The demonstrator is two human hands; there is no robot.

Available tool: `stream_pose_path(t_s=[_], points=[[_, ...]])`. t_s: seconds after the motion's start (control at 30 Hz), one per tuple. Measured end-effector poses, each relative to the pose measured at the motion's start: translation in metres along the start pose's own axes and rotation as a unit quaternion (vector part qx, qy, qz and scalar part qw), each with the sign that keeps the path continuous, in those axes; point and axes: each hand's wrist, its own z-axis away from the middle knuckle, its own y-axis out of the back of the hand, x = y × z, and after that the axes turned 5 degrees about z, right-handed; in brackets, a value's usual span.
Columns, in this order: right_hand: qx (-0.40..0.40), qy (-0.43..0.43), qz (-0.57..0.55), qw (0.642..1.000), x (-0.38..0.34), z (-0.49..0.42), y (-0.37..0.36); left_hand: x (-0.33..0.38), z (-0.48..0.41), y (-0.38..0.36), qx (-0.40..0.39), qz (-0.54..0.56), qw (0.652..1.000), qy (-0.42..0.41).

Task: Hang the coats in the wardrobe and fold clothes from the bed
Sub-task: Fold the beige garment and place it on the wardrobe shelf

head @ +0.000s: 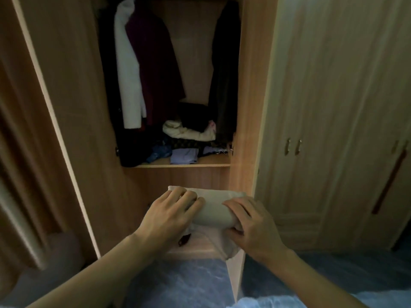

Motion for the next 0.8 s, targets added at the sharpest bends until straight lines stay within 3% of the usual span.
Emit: stream_pose_path(t_s=[0.1,0.43,0.8], points=[[0.012,0.012,0.002,1.000,0.017,-0.029,-0.036,-0.034,-0.018,-0.015,0.007,0.005,1.000,0.027],[-0.067,0.000,0.028,0.997,0.043,-0.126,-0.178,-0.175,-0.023,-0.123,0.018,0.017,0.999,0.036],[-0.046,-0.001,0.086,0.995,0.072,-0.265,-0.290,-0.340,-0.050,-0.206,0.035,0.078,0.995,0.058]])
